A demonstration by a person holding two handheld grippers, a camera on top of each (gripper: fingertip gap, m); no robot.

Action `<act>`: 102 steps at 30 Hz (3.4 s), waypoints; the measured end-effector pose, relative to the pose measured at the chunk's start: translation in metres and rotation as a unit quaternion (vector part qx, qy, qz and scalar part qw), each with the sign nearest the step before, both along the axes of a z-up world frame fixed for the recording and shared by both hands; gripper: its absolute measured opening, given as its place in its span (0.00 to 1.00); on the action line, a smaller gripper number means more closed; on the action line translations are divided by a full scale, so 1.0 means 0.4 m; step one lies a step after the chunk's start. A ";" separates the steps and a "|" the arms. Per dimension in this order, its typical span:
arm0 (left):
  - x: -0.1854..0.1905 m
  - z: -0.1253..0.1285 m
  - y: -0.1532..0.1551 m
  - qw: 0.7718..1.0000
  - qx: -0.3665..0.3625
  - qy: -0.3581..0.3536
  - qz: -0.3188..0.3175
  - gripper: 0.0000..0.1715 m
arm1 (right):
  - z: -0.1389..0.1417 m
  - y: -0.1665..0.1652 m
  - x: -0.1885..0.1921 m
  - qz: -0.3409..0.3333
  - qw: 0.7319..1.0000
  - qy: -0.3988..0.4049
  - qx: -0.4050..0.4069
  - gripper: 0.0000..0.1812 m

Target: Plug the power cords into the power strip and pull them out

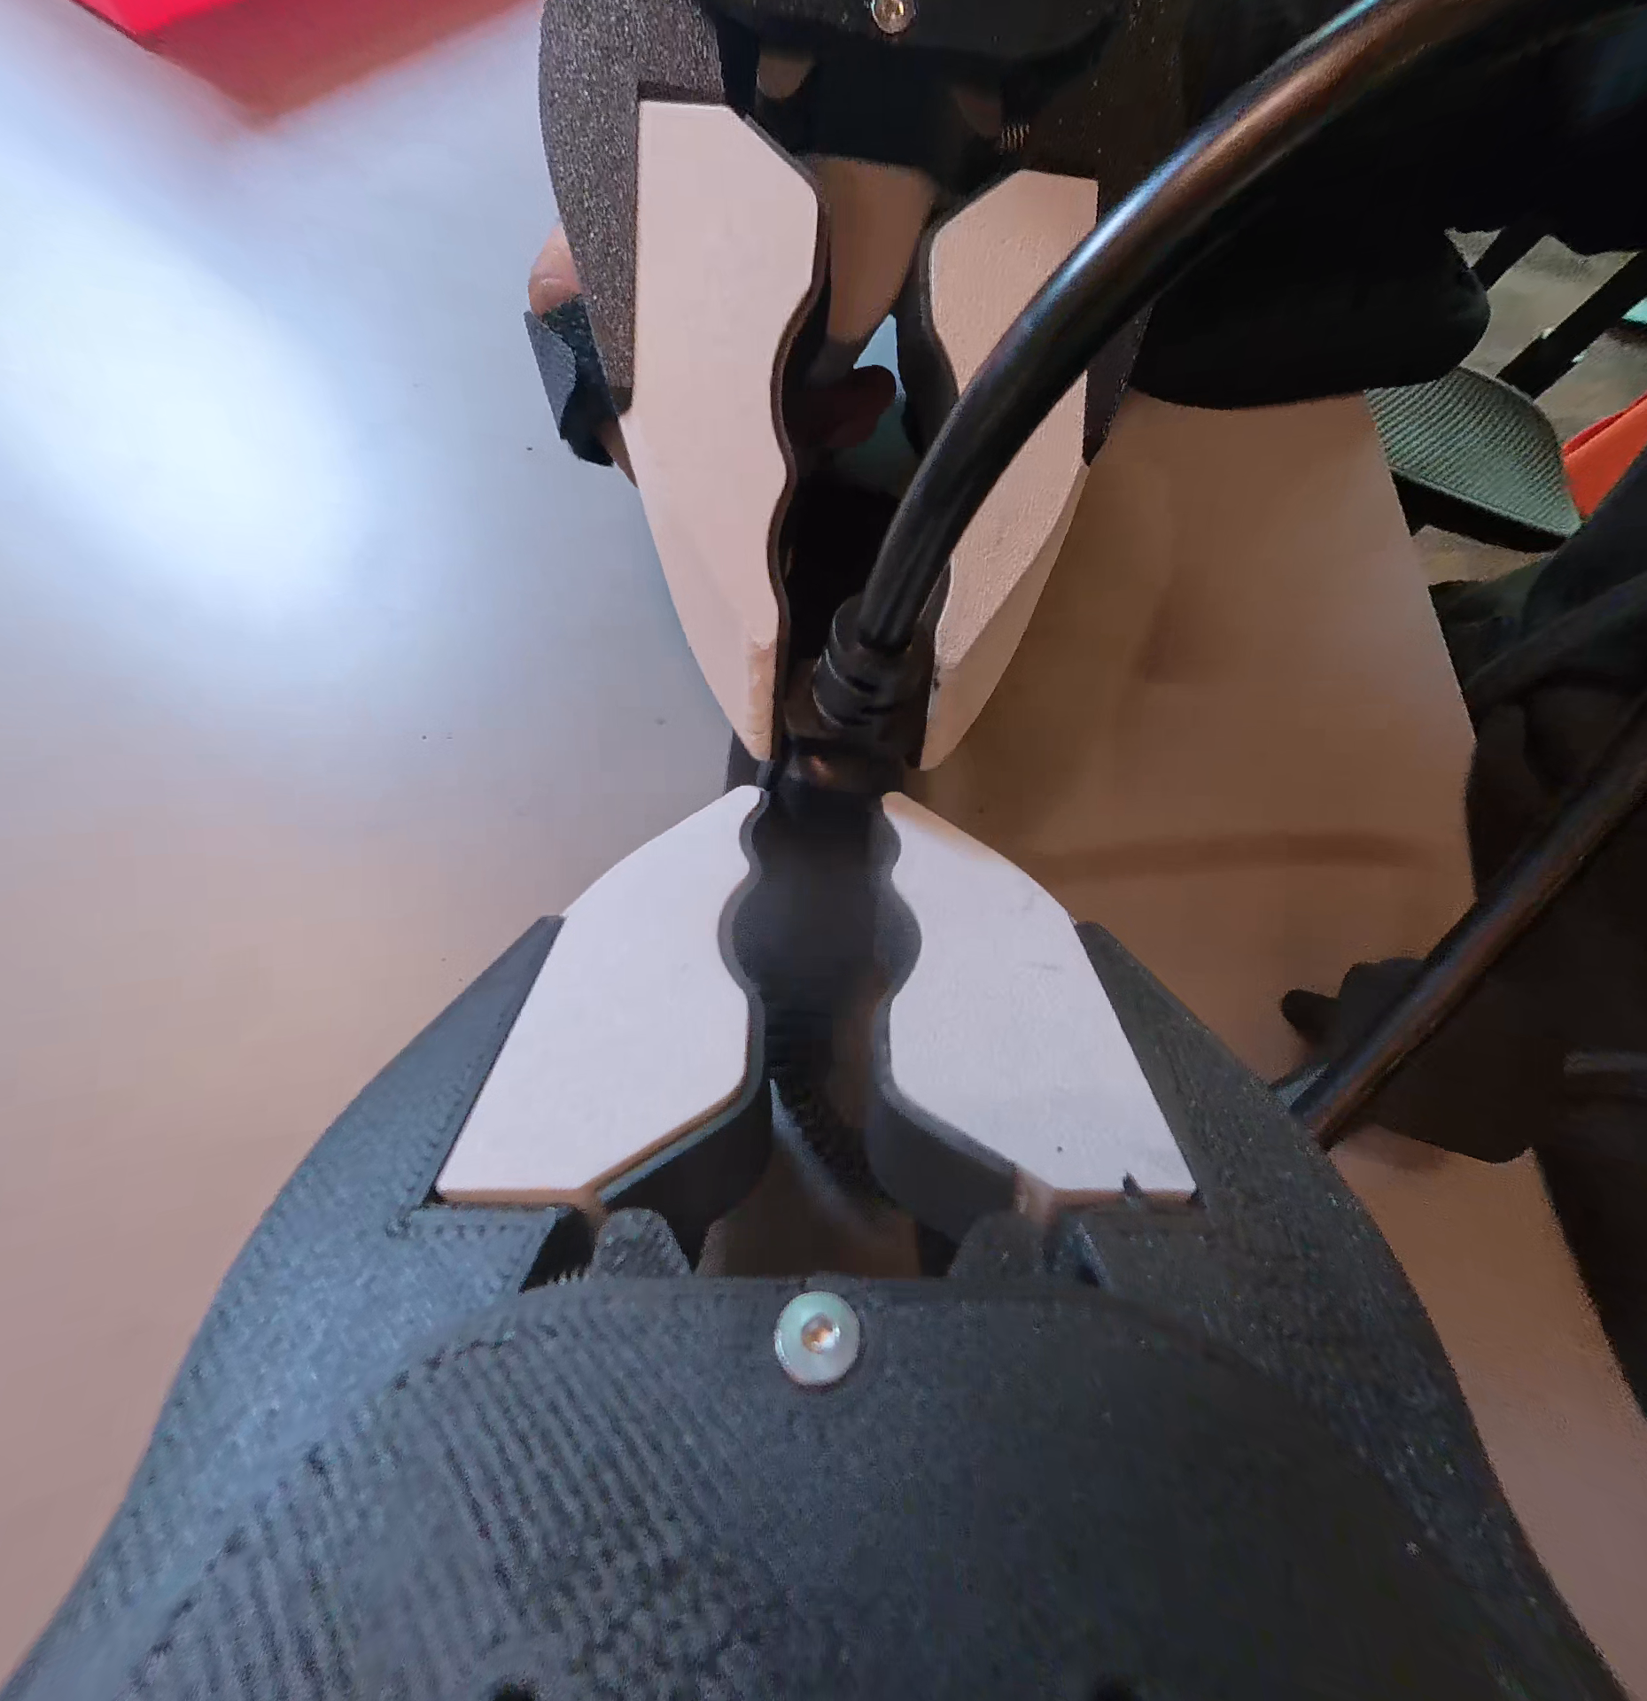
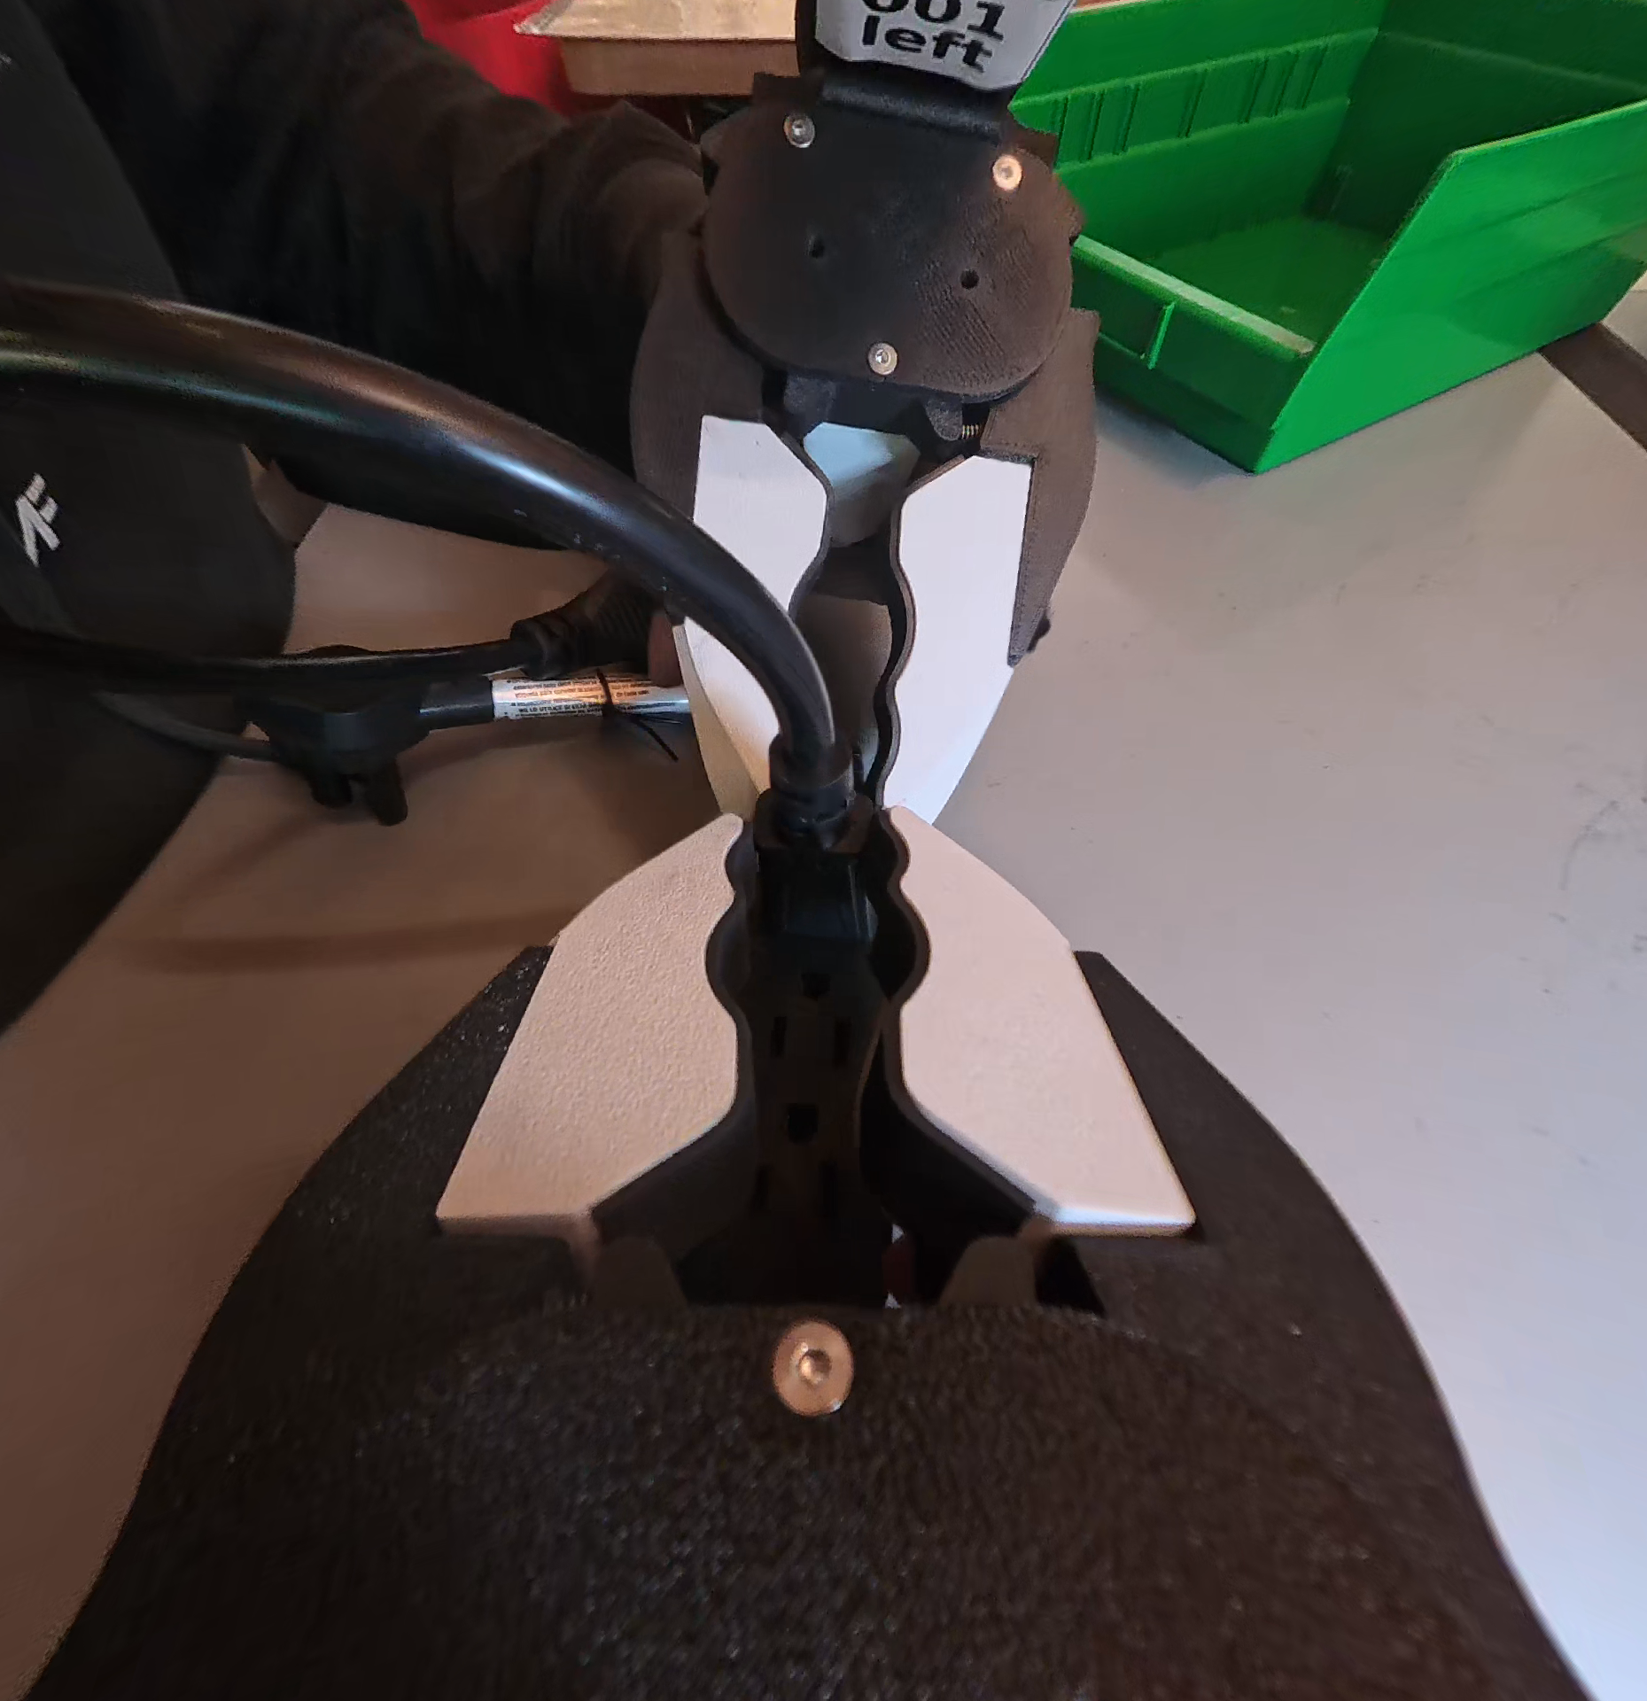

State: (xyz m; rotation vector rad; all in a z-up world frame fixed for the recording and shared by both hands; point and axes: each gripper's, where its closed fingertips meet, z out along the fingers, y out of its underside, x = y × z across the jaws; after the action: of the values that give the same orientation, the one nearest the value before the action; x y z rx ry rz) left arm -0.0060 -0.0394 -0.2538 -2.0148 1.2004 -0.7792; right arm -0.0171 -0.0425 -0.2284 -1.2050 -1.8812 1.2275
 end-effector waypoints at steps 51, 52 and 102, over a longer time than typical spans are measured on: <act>-0.011 -0.060 0.004 0.993 0.043 0.112 -0.009 0.26 | -0.021 0.012 0.027 -0.023 0.999 -0.043 -0.021 0.15; -0.011 -0.059 0.004 0.993 0.039 0.107 -0.009 0.26 | -0.023 0.015 0.029 -0.025 0.998 -0.047 -0.018 0.15; -0.002 -0.045 0.003 0.994 0.064 0.088 -0.018 0.26 | 0.017 -0.007 0.005 -0.023 1.000 -0.003 0.006 0.11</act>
State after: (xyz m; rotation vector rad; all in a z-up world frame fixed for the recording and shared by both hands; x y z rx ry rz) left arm -0.0068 -0.0381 -0.2717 -1.9932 1.3544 -0.5365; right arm -0.0152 -0.0451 -0.2217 -1.2408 -1.8525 1.1869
